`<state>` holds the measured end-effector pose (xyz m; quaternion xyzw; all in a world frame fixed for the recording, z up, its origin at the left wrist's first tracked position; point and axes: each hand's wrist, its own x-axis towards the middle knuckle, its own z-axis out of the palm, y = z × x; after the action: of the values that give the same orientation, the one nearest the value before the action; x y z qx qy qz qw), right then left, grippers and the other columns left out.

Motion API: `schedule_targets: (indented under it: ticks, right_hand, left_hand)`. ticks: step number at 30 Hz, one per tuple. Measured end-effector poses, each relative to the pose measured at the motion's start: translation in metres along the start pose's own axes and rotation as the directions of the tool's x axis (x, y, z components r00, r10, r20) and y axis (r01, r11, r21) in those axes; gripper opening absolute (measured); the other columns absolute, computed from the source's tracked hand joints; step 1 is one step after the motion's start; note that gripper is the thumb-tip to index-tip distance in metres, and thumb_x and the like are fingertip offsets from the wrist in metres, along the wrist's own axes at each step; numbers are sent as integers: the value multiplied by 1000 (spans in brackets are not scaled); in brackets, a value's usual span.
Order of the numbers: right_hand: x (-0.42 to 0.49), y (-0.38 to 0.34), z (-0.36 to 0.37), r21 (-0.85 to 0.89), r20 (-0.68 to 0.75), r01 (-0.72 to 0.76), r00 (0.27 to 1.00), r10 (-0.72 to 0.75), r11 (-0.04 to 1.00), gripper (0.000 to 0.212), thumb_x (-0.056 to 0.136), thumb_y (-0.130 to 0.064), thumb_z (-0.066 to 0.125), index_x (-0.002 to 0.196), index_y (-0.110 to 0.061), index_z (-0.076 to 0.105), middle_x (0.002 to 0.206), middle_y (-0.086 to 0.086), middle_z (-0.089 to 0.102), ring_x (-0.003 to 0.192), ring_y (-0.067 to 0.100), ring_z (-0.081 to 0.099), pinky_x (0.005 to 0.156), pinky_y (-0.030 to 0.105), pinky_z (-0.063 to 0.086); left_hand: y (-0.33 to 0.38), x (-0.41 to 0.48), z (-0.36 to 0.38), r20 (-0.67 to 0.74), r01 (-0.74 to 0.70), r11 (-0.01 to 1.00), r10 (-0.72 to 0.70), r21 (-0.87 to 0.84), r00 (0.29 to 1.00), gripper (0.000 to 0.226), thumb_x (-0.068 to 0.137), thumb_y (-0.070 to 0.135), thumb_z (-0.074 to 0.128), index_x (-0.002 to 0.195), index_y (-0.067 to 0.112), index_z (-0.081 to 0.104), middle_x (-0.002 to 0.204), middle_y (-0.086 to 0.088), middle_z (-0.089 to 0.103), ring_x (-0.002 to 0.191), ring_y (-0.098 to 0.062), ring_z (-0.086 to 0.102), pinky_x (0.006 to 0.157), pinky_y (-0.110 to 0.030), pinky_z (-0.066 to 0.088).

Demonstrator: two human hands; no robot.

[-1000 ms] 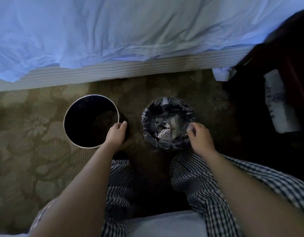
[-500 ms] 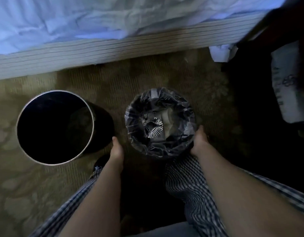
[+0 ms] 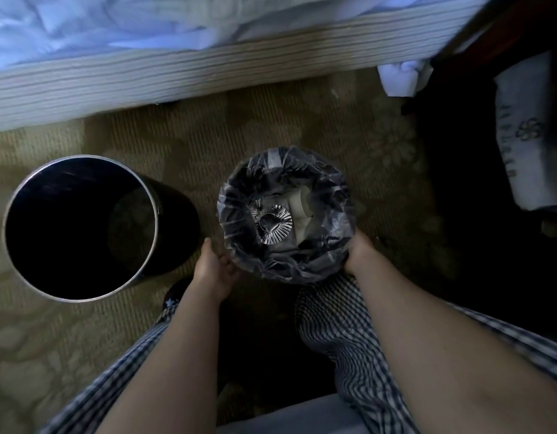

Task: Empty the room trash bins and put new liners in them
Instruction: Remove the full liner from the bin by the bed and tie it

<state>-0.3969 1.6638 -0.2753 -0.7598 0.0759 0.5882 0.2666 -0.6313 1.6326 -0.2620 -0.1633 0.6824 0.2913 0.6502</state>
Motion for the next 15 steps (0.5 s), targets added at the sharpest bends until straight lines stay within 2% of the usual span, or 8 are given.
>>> schedule_targets:
  ticks: [2,4,6,8,9,11,13,15]
  right_hand:
    - [-38,-14,5,-56,-47,22,999,-25,998,48,97,-38,46,132,-5,52,135,10,54,118,33,54,92,38,47]
    - [-63,-25,3,-95,-128,54,990,-66,994,39,98,-25,48,126,1,53,123,13,58,113,31,57,85,34,48]
    - [-72,-34,1,-130,-165,80,981,-101,988,33,96,-16,52,122,3,55,119,16,61,111,31,59,87,33,49]
    - [-84,-43,4,-213,-168,161,966,-199,964,25,94,-8,51,116,1,59,113,14,62,108,29,60,94,35,50]
    - [-92,-47,6,-241,-173,201,954,-246,949,20,93,-6,52,111,-2,61,104,12,62,102,27,60,91,35,51]
    - [-108,-52,8,-269,-148,298,927,-345,916,11,92,-6,52,100,-9,58,90,9,59,80,22,59,72,31,53]
    - [-129,-58,9,-283,-77,379,907,-415,881,4,92,-8,50,91,-10,53,77,7,56,62,16,53,54,25,45]
    - [-143,-64,8,-314,-6,429,891,-453,847,15,91,-7,49,77,-12,47,70,6,51,55,15,46,49,24,38]
  left_hand:
    - [8,-8,0,-24,-13,1000,12,-4,1000,57,98,51,31,134,12,51,122,-9,64,105,-26,62,90,-40,48]
    - [16,-19,3,-19,-25,1000,26,5,999,53,97,51,34,133,17,53,100,-4,71,77,-21,69,70,-29,56]
    - [24,-38,10,-7,-110,994,110,27,994,45,98,46,37,133,21,51,85,4,74,62,-17,70,58,-16,54]
    - [30,-56,15,11,-215,977,215,-11,977,25,98,40,43,106,23,59,48,9,60,35,-9,53,41,-15,45]
    - [33,-67,17,21,-261,965,262,-26,965,24,97,37,46,88,18,58,40,9,50,29,-6,43,38,-15,41]
    - [39,-90,20,35,-340,941,339,-2,940,27,97,26,49,74,14,54,38,9,46,29,-4,38,37,-15,37]
    - [43,-111,22,54,-426,899,423,104,905,22,96,19,50,76,10,58,47,3,56,36,-9,48,42,-17,41]
    - [44,-128,21,81,-491,821,490,293,868,17,91,18,52,77,9,59,63,-7,57,55,-20,53,55,-27,43]
